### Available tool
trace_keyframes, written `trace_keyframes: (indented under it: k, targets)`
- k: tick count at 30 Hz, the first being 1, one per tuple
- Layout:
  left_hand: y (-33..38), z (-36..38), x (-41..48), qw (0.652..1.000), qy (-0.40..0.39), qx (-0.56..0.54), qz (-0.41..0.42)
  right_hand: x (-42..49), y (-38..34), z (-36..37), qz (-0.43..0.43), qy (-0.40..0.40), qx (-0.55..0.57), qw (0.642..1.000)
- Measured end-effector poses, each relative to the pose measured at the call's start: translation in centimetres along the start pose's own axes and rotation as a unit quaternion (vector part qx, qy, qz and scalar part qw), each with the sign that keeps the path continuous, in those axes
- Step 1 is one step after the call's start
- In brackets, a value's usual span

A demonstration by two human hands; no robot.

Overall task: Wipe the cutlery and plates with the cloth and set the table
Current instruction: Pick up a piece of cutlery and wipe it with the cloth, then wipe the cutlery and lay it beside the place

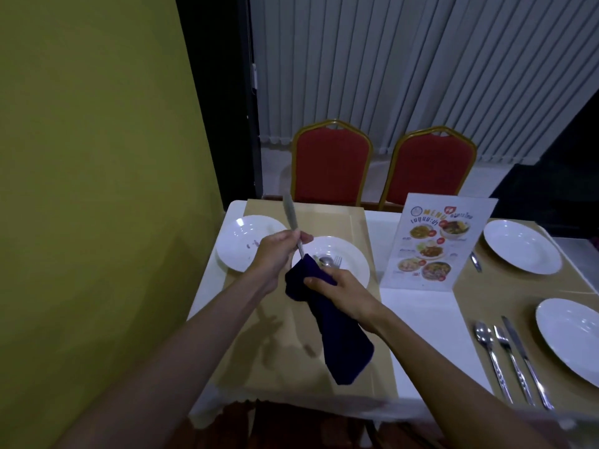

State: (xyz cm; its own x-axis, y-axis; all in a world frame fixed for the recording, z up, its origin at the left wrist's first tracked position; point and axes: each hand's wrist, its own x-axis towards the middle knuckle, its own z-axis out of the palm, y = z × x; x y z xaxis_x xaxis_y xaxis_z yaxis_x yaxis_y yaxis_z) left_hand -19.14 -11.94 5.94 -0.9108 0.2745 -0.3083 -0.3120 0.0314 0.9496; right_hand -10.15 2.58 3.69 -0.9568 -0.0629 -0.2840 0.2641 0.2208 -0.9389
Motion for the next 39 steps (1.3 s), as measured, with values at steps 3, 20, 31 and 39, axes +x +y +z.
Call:
trace_keyframes:
  k: [3, 20, 31, 39]
  targets:
    - [-0.8, -1.2, 0.7, 0.99, 0.063, -0.123, -0.027, 0.7, 1.9, 0.5, 0.029, 0.005, -0.042, 0.999]
    - [-22.1, -8.5, 3.3, 0.96, 0.057, 0.251, -0.108, 5.9, 8.8, 2.1, 0.101, 0.106, -0.093, 0.985]
    - [-23.7, -12.4, 2.2, 0.674, -0.215, 0.704, 0.067, 7.0, 10.3, 2.8, 0.118, 0.099, -0.08, 0.985]
    - [-24.0, -11.8, 2.5, 0.679, -0.202, 0.701, 0.087, 7.0, 11.8, 0.8, 0.128, 0.131, -0.078, 0.98]
